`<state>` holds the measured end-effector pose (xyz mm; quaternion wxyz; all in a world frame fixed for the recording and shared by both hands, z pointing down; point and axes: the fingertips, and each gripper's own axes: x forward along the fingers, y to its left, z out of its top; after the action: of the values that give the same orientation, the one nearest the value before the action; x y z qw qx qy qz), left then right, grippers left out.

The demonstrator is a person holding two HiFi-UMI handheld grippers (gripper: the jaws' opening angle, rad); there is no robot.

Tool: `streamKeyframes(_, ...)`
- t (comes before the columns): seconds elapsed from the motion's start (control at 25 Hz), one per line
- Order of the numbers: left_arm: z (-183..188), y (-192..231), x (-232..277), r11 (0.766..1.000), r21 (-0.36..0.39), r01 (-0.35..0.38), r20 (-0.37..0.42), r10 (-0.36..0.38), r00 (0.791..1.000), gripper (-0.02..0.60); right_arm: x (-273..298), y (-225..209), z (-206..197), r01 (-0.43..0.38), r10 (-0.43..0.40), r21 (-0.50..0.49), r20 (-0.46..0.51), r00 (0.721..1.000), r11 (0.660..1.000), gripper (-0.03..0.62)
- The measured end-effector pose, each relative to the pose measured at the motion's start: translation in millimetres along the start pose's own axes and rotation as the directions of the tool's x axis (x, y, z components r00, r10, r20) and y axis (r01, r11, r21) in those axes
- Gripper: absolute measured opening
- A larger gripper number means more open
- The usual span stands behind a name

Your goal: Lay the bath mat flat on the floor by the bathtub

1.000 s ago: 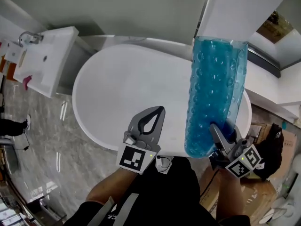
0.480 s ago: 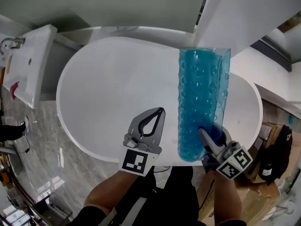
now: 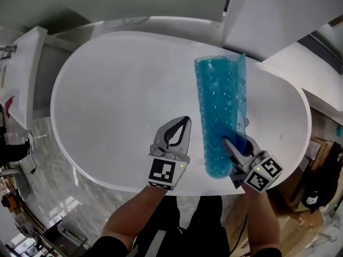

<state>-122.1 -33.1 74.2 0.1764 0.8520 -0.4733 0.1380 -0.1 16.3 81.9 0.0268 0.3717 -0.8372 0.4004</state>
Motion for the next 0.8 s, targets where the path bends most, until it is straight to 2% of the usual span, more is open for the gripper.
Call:
streamKeyframes(0.28,-67.5,8.6,41.2,1.000,0.002,0.023,-0.079,-0.023,0.997,0.003,30.6,-58.6,-59.5,0.061,-0.057,0.078,-0.048,0.997,0.995,0.137)
streamKeyframes(0.56,-146.7,15.9,84.2,0.999,0.003,0.044,-0.170,-0.043,0.984,0.003,67.3,-123.7,-117.0,0.109,-0.097,0.086,-0.130,0.987,0.990,0.135)
streamKeyframes(0.8,-188.8,26.4,95.2,0.998,-0.024,0.056,-0.245,-0.060,0.968,0.003,89.8,-146.7,-154.0,0.163,-0.143,0.105,-0.172,0.975,0.981,0.135)
